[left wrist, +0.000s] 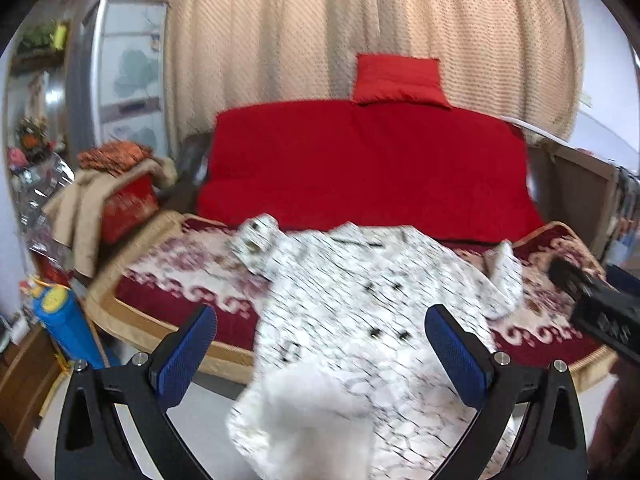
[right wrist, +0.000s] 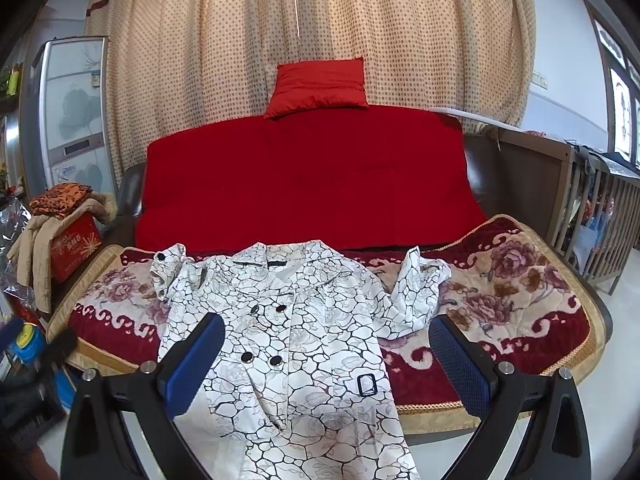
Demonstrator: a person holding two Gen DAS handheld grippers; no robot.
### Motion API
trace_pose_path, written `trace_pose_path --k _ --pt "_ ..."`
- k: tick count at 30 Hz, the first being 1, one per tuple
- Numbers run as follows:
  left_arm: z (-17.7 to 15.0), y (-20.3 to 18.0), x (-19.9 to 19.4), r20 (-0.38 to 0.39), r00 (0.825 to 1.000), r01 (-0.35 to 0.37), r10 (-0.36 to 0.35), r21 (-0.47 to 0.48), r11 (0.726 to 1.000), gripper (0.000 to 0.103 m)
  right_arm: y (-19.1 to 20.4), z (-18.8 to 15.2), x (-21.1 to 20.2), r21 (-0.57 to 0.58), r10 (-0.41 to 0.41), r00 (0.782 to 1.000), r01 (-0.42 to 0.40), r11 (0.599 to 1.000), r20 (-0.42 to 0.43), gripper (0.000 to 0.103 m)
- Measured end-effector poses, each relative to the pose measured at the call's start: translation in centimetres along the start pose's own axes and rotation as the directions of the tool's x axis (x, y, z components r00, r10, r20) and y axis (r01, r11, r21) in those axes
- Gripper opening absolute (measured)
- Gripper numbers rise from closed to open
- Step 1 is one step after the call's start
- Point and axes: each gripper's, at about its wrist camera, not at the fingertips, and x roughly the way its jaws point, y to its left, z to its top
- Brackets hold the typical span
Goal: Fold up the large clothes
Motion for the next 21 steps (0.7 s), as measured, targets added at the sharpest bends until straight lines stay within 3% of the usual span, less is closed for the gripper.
trace_pose_path --k 4,10,16,18,21 --pt "-2.2 -1.9 0.5 -0.076 0.989 0.134 -0.129 0.059 0.989 0.103 -0.9 -0.3 1.2 0.003 -0.006 1.000 0.006 1.000 -0.018 0.103" --pt "-3.5 -4.8 0.3 -0.075 0.971 0.237 -0.227 0.173 0.956 0.103 -6.5 -0.2 3.9 0.108 -0.053 0.998 0.056 0.993 -0.029 0.103" --pt "-4.1 -7.5 3.6 -0.196 0.920 0.381 -0.340 0.239 0.893 0.103 -14.6 0.3 8.9 0.211 -0.124 0.990 0.137 0.968 -0.071 0.103" --pt "-3.7 -7.8 4.5 -0.176 0.926 0.370 -0.334 0.245 0.896 0.103 -16.7 0.4 10.9 0.229 -0.121 0.988 0.139 0.963 -0.095 0.103" --pt "-2.3 -8.1 6.6 -0.090 0.966 0.257 -0.241 0.280 0.925 0.103 -20.3 0.4 16.4 0.278 -0.076 0.982 0.122 0.953 -0.171 0.103"
